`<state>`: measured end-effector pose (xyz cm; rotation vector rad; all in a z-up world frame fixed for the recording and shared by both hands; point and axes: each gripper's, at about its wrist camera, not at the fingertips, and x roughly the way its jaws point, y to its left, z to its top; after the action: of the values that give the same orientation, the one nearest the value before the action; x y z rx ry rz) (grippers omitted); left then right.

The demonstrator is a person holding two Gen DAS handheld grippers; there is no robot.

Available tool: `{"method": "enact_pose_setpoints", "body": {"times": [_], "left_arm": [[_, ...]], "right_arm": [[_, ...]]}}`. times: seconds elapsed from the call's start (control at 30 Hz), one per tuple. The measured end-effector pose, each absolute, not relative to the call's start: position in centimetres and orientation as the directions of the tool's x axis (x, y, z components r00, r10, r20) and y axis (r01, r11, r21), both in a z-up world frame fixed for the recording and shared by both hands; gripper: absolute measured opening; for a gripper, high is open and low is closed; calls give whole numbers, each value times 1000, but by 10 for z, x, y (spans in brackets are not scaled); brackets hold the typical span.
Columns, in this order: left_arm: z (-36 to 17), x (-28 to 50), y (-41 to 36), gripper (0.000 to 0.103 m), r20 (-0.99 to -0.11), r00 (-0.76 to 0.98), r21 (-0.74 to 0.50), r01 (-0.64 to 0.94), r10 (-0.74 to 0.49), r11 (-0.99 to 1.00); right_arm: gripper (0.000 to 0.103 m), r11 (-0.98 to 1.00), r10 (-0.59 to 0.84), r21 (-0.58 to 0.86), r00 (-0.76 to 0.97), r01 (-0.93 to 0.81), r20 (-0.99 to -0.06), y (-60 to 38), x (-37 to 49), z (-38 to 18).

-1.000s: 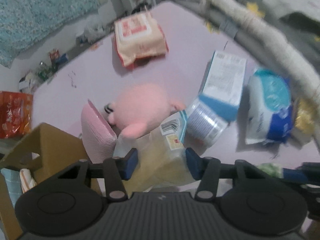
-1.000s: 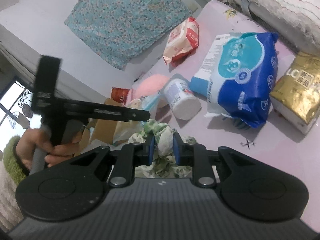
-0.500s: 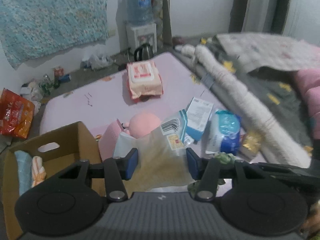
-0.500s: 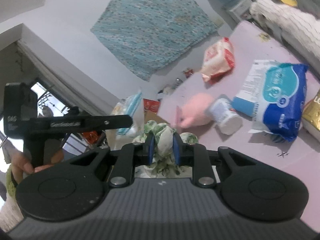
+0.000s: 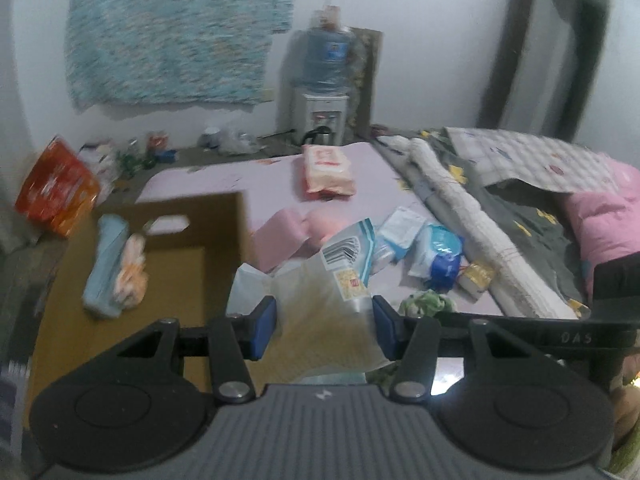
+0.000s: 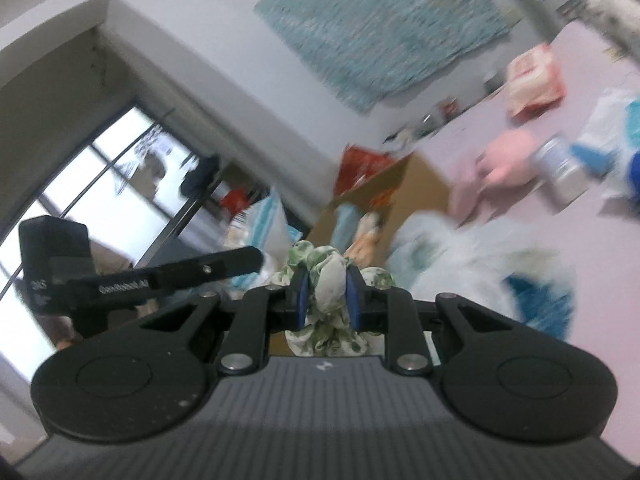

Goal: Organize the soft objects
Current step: 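Carry the scrunchie into the box with the right gripper while the left carries the clear bag there, open both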

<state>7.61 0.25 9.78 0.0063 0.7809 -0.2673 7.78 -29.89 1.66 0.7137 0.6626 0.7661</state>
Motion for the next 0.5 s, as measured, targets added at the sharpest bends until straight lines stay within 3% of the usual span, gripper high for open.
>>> {"method": "enact_pose_setpoints", "body": {"times": [0.27,0.5], "left_arm": [[87,51,88,52,-673,726,-135,72,-145,988],[69,93,140,52,-696,714,-161,-54,-75,985]], "right_arm": [[19,463,871,778,379,-425,-311,-210,86,21],[19,442,891,801,304,-403,-338,-150,142,24]]}}
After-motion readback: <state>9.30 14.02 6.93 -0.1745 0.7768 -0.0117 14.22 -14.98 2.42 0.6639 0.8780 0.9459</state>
